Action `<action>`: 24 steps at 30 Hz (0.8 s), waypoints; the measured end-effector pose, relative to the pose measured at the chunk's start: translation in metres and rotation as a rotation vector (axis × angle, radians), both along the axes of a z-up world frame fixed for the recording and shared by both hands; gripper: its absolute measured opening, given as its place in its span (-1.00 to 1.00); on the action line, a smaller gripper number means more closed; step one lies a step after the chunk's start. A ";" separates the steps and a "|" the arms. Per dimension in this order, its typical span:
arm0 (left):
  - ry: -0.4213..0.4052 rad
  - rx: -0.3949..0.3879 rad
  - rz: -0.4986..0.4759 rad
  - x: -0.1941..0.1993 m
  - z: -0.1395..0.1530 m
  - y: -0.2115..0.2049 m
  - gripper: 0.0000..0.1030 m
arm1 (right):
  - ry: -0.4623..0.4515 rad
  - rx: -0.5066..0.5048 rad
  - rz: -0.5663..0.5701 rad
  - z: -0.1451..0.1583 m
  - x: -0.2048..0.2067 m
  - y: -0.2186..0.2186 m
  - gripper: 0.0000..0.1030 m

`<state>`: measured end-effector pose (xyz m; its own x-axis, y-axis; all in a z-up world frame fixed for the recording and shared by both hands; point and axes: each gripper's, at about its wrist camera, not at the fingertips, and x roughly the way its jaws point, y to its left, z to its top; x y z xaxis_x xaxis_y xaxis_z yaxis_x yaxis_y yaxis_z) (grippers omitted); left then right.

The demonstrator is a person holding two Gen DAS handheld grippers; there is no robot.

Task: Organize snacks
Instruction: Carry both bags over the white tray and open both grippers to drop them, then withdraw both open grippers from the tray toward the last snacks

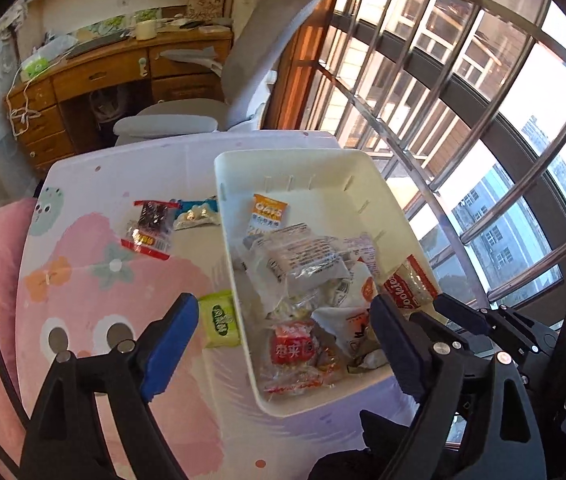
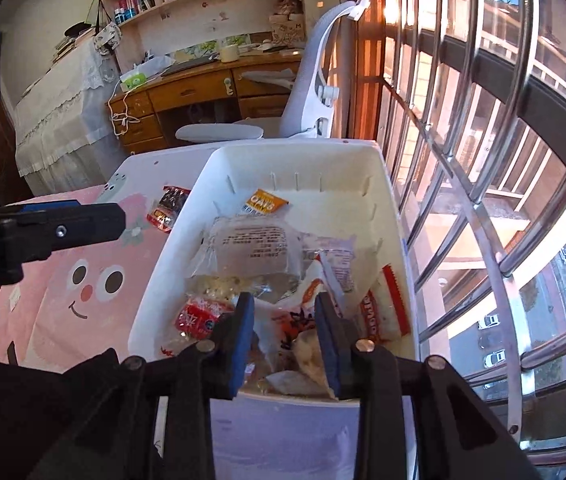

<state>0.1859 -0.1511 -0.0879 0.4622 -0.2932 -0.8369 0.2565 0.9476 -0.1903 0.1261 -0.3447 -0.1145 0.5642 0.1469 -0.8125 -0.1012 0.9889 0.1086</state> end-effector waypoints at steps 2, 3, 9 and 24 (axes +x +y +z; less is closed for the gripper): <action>0.004 -0.002 0.025 -0.004 -0.002 0.011 0.68 | 0.020 0.004 0.016 -0.002 0.001 0.006 -0.37; 0.007 -0.006 0.037 -0.007 -0.003 0.018 0.68 | 0.029 0.005 0.025 -0.003 0.002 0.009 -0.37; 0.042 -0.015 0.092 -0.020 -0.015 0.055 0.68 | 0.113 0.017 0.075 -0.010 0.000 0.034 -0.30; 0.022 0.019 0.042 -0.040 -0.001 0.144 0.69 | 0.170 0.099 -0.040 -0.007 -0.021 0.100 -0.25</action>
<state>0.1463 -0.0072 -0.0885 0.4552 -0.2577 -0.8523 0.2128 0.9609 -0.1769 0.1055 -0.2444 -0.1214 0.4270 0.2109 -0.8793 -0.0336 0.9755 0.2176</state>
